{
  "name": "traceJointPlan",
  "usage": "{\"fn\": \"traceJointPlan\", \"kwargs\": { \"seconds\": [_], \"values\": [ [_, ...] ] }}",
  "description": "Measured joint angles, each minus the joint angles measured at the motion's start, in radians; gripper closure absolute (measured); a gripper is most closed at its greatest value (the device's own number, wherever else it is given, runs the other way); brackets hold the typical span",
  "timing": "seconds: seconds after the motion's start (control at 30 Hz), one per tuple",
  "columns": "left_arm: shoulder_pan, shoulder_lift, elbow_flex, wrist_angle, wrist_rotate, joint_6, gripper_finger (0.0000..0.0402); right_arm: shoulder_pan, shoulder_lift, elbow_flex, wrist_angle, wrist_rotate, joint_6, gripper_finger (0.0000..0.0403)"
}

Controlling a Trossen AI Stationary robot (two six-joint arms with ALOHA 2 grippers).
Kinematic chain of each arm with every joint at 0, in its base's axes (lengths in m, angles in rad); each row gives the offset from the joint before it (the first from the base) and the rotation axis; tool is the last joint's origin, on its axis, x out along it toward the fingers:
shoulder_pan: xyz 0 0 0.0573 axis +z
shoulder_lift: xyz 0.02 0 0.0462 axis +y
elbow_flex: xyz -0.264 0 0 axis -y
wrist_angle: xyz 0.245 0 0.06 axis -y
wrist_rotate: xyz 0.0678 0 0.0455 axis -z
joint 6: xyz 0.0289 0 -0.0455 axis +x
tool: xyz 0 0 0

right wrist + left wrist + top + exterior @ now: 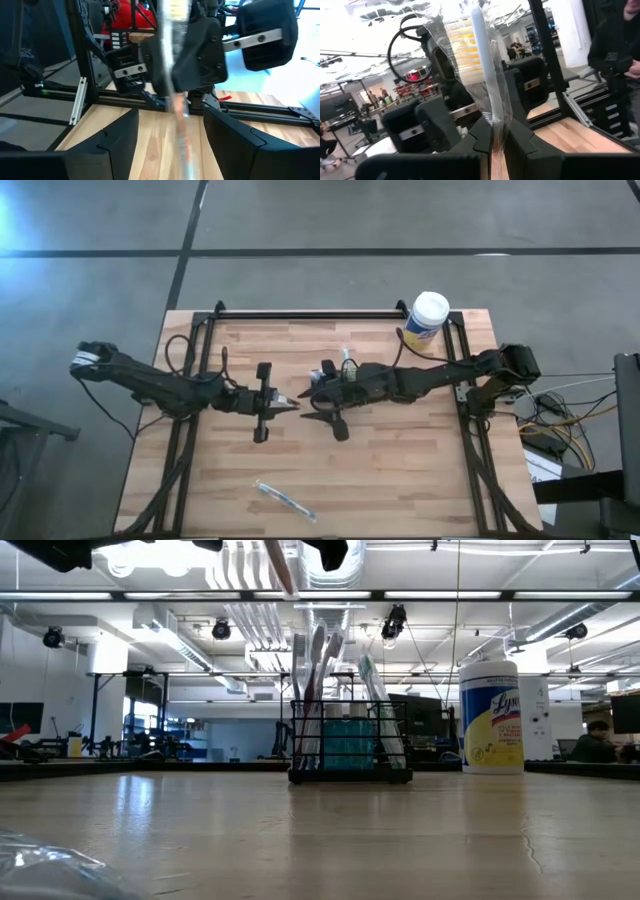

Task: Pick & Place toothbrushing station
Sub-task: Put the orange toothbrush into the wire organizer

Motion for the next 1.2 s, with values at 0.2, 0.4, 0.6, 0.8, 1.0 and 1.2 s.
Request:
{"fn": "traceJointPlan", "kwargs": {
  "seconds": [0.2,0.4,0.6,0.8,1.0,1.2],
  "values": [
    [0.001,0.033,0.027,-0.004,0.002,0.001,0.0377,-0.005,0.000,0.000,-0.002,0.000,-0.002,0.0187],
    [0.005,0.063,0.049,-0.007,0.003,0.002,0.0377,-0.010,0.000,-0.002,-0.015,0.004,-0.005,0.0223],
    [0.006,0.067,0.050,-0.008,0.003,0.003,0.0377,-0.010,0.000,-0.002,-0.015,0.004,-0.013,0.0292],
    [0.009,0.066,0.050,-0.020,0.015,-0.010,0.0377,-0.010,0.000,-0.003,-0.018,-0.004,-0.046,0.0374],
    [0.011,0.061,0.051,-0.032,0.018,-0.044,0.0338,-0.011,0.001,-0.004,-0.015,-0.007,-0.053,0.0387],
    [0.011,0.014,0.041,-0.061,0.030,-0.062,0.0299,-0.011,-0.006,-0.004,-0.007,-0.003,-0.053,0.0389]
  ]
}}
